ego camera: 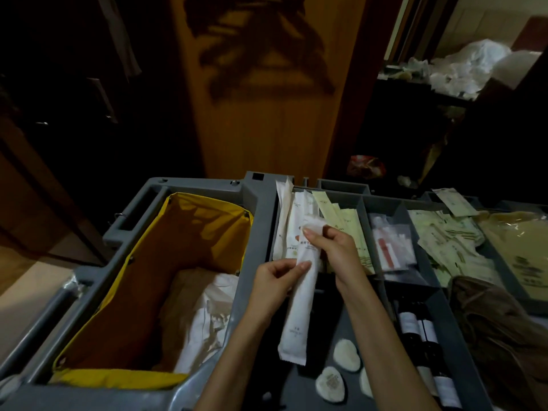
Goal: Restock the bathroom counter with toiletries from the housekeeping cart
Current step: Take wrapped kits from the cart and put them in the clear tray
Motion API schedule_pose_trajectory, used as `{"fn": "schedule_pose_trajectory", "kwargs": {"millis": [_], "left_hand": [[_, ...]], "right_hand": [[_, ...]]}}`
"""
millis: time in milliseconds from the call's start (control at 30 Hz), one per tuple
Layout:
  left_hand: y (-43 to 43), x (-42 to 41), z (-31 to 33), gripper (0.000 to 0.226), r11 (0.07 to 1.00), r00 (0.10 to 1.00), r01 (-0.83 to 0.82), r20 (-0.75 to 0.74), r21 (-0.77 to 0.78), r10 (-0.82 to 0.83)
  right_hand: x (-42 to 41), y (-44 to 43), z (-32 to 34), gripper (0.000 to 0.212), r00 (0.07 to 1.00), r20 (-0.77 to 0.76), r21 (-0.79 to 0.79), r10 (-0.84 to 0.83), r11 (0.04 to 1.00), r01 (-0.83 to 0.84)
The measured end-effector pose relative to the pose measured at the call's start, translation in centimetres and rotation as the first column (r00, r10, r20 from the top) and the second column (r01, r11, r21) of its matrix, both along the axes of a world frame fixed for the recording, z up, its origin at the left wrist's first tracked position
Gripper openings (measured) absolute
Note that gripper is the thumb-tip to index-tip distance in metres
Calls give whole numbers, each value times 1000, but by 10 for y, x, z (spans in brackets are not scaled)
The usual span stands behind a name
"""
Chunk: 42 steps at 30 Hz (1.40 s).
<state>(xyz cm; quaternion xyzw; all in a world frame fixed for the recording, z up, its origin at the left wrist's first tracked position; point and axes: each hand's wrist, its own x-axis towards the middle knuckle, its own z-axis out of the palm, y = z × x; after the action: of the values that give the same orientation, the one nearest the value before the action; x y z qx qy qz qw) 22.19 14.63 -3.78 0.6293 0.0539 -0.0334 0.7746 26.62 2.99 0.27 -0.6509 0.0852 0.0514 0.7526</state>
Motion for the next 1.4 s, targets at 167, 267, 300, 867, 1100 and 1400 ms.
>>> {"fn": "schedule_pose_trajectory", "kwargs": {"millis": [167,267,300,867,1100,1400], "left_hand": [[0,0,2,8,1000,999,1,-36,-1,-1],[5,3,-2,2,995,993,-92,-77,22,94],[6,4,-3,2,992,989,-120,-83,36,123],[12,9,-11,10,971,973,-225,-29,83,228],[13,11,-15,10,964,968,-248,-18,100,251],[16,11,-15,14,955,958,-288,19,74,287]], "right_hand": [[13,-1,5,2,997,60,-5,-57,998,57],[20,3,2,10,998,55,-80,26,997,-22],[22,4,1,11,999,33,-89,42,995,-39],[49,12,-16,17,981,-130,-35,145,988,-151],[73,7,-20,16,999,-49,-97,-18,995,13],[90,17,-38,50,998,64,-681,-10,731,51]]}}
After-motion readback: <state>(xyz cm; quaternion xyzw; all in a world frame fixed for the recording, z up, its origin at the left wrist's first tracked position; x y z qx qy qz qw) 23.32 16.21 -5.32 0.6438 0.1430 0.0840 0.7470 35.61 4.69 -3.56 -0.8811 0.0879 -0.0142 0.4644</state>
